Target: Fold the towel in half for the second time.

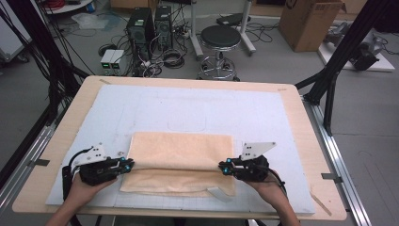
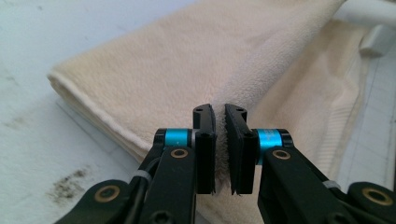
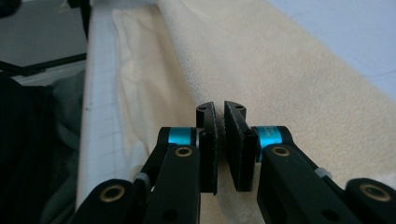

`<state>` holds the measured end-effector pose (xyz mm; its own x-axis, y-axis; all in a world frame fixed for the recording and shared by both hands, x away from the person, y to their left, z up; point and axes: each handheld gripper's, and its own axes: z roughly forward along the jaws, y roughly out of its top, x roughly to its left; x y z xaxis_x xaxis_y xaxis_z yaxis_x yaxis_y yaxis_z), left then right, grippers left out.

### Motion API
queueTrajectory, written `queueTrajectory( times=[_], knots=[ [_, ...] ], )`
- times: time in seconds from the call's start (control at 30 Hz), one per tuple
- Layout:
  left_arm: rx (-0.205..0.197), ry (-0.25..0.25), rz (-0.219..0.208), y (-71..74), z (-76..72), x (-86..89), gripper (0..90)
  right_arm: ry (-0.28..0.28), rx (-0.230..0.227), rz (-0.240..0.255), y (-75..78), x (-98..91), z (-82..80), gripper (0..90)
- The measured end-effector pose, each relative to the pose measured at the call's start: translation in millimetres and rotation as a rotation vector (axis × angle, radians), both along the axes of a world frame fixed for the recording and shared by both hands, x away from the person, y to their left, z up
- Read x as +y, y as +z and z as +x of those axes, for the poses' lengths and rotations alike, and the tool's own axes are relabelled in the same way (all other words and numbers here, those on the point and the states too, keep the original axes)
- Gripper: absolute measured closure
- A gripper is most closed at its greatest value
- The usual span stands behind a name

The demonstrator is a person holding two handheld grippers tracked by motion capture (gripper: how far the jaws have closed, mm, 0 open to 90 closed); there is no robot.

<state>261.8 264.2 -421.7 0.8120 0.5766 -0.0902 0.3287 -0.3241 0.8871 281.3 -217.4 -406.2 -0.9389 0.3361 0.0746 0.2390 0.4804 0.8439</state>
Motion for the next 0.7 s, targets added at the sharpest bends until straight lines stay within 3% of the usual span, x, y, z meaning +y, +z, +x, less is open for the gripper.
queueTrajectory(
  times=[0.1, 0.2, 0.33, 0.4, 0.43, 0.5, 0.7],
  knots=[
    [-0.024, -0.01, 0.004, 8.5, -6.5, 0.7, 82.4, 0.018, -0.007, -0.001, 8.0, 0.0, -6.7, 84.2],
    [-0.022, -0.021, 0.003, 7.4, -15.8, 3.6, 82.4, 0.036, 0.005, 0.005, 6.7, 1.6, -18.1, 84.2],
    [0.015, -0.071, 0.028, -6.7, -30.9, 2.7, 82.0, 0.06, 0.041, 0.02, -10.4, 1.3, -32.0, 84.0],
    [0.032, -0.099, 0.019, -12.1, -34.5, 2.6, 74.4, 0.078, 0.088, 0.032, -20.8, 0.0, -35.8, 77.4],
    [0.041, -0.103, 0.004, -12.6, -34.0, 3.0, 67.8, 0.081, 0.111, 0.043, -23.9, -1.0, -35.3, 71.9],
    [0.04, -0.092, -0.017, -10.5, -30.4, 2.0, 62.7, 0.069, 0.13, 0.079, -23.5, -4.8, -32.8, 67.9],
    [0.014, -0.089, -0.064, -2.8, -16.6, -8.7, 59.3, -0.003, 0.095, 0.105, -18.2, -7.9, -15.4, 62.1]
  ],
)
